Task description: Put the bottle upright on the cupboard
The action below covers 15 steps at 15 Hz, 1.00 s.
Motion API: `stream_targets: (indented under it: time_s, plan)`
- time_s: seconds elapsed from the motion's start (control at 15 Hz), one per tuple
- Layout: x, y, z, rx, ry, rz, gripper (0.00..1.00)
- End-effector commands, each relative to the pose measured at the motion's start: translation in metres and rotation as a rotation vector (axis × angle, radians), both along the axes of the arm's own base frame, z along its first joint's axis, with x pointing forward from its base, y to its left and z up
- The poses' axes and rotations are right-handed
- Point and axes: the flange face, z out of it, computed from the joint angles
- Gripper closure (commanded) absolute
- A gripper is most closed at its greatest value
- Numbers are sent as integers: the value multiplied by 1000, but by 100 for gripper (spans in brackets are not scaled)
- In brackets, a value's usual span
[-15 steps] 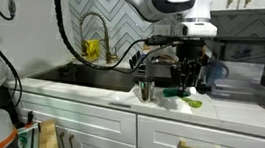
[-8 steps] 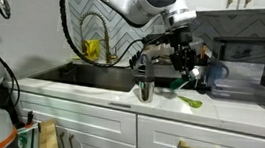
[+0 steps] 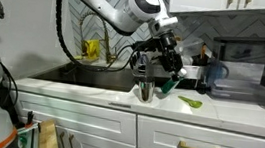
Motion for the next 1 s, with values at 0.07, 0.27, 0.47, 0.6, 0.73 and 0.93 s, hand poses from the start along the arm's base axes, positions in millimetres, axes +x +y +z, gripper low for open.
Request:
stream_targets:
  time_s: [0.07, 0.27, 0.47, 0.6, 0.73, 0.93]
  plan:
    - [0, 3, -1, -8, 3, 6, 54]
    - [-1, 13, -4, -34, 9, 57, 79]
    - [0, 27, -7, -97, 7, 128, 79]
    - [-3, 34, -13, -140, 20, 165, 79]
    - [-7, 39, -22, -165, 33, 183, 79]
    - [-14, 41, -32, -216, 46, 201, 79]
